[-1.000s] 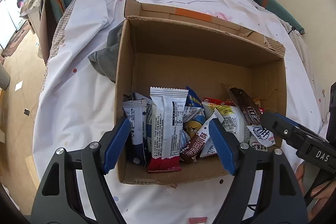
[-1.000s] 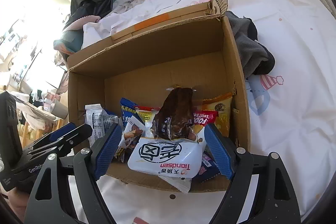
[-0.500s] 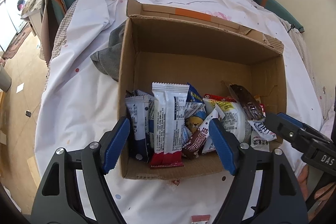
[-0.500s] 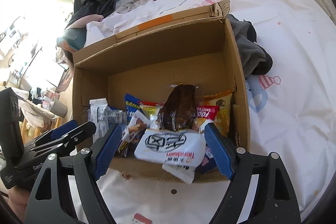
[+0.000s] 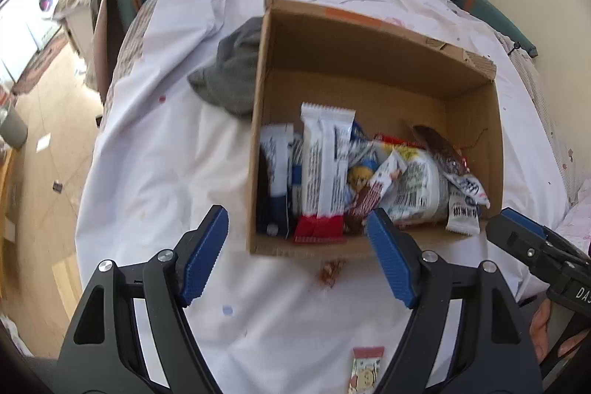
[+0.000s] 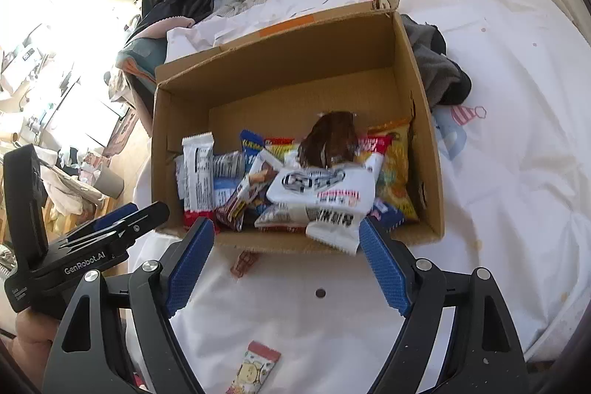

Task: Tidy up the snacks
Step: 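Withdraw both open tools from the box toward the last candies, then grasp the small brown candy with left tool while right tool grasps cartoon candy bag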

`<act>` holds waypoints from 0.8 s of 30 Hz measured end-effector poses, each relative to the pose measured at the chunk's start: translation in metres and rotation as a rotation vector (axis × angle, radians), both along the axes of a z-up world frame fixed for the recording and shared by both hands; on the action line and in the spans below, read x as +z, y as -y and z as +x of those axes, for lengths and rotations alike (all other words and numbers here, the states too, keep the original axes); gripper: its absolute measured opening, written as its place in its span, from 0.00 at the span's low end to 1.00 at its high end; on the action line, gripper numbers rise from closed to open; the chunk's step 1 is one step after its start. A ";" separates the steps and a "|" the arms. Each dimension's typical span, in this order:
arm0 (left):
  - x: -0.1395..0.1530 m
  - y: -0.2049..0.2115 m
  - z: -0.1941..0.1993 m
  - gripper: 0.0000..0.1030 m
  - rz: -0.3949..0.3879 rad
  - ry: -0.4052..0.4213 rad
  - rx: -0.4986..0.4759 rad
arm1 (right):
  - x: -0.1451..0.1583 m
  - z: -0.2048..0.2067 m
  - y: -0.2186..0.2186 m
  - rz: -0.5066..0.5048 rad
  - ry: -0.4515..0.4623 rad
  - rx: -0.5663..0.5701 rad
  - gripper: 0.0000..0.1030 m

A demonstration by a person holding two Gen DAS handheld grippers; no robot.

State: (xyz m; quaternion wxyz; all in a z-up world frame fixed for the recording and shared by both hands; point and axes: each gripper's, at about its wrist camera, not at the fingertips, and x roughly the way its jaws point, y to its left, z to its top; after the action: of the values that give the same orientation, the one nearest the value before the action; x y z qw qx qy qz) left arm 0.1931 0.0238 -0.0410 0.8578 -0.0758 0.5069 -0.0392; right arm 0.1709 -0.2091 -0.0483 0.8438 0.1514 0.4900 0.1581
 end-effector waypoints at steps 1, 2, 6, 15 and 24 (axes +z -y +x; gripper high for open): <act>-0.001 -0.002 -0.003 0.73 -0.005 -0.009 0.005 | -0.001 -0.003 0.000 0.001 -0.004 0.000 0.81; -0.003 -0.003 -0.006 0.73 -0.010 -0.016 0.009 | -0.002 -0.006 -0.001 0.002 -0.006 0.000 0.81; -0.008 -0.008 -0.015 0.73 -0.018 -0.039 0.030 | -0.009 -0.020 -0.005 0.007 -0.033 0.005 0.81; -0.013 -0.017 -0.028 0.73 -0.023 -0.065 0.077 | -0.053 -0.055 -0.040 -0.050 -0.218 0.093 0.81; -0.013 -0.024 -0.028 0.73 -0.014 -0.071 0.122 | -0.108 -0.097 -0.092 -0.115 -0.426 0.210 0.74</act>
State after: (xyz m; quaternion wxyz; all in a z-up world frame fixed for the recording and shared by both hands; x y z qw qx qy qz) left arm 0.1646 0.0482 -0.0538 0.8395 -0.1137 0.5311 0.0123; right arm 0.0739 -0.1170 -0.1558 0.7077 0.0809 0.6781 0.1814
